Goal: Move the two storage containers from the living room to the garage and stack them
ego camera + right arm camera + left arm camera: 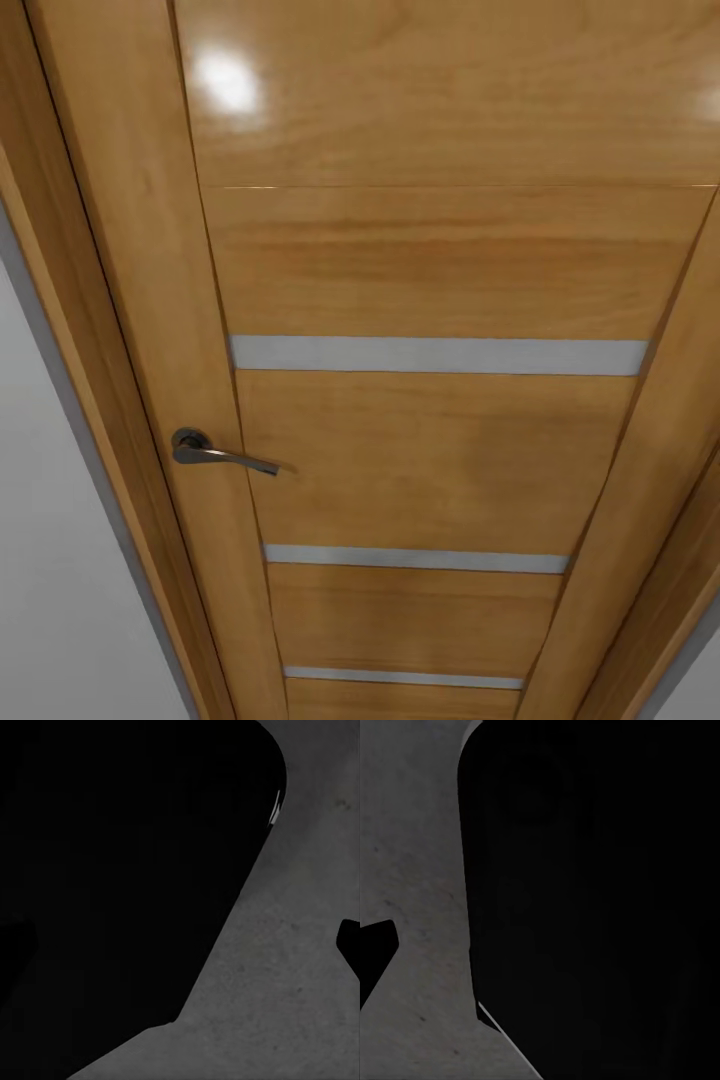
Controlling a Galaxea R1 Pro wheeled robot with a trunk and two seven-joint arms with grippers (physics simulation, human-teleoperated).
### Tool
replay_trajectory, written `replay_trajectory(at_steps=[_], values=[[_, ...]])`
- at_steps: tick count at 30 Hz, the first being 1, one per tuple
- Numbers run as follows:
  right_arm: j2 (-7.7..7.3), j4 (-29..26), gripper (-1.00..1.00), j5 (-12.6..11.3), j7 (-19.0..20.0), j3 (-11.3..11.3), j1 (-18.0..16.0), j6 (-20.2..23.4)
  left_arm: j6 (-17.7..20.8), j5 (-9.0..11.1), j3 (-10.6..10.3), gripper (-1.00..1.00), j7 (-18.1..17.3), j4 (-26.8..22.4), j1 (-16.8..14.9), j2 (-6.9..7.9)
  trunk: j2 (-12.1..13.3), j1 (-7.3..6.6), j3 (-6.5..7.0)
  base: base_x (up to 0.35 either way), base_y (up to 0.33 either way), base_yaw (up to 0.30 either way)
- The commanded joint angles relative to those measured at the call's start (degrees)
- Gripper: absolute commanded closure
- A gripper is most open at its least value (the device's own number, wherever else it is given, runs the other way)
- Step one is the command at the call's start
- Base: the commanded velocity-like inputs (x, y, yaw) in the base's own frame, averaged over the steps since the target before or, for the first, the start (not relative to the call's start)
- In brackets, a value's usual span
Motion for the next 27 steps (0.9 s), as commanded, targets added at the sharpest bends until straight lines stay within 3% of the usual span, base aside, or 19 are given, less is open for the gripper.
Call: replay_trajectory(at_steps=[1,10,27], values=[[0.0,0.0,-1.0,0.0,0.0,0.2,0.0,0.0,0.0,0.0,0.0,-1.0,0.0,0.0,0.0,-0.01,0.0,0.0,-0.03,0.0,0.0,0.0],[0.0,0.0,-1.0,0.1,-0.3,0.3,0.0,0.0,2.3,-0.1,-0.4,-1.0,0.3,-0.1,0.0,0.09,0.0,0.0,-0.03,0.0,0.0,0.0],[-0.28,-0.8,-1.0,-0.2,-0.4,1.6,0.0,-0.2,2.5,-0.1,-0.6,-1.0,0.4,-0.1,0.0,0.35,0.0,0.0,-0.03,0.0,0.0,0.0]])
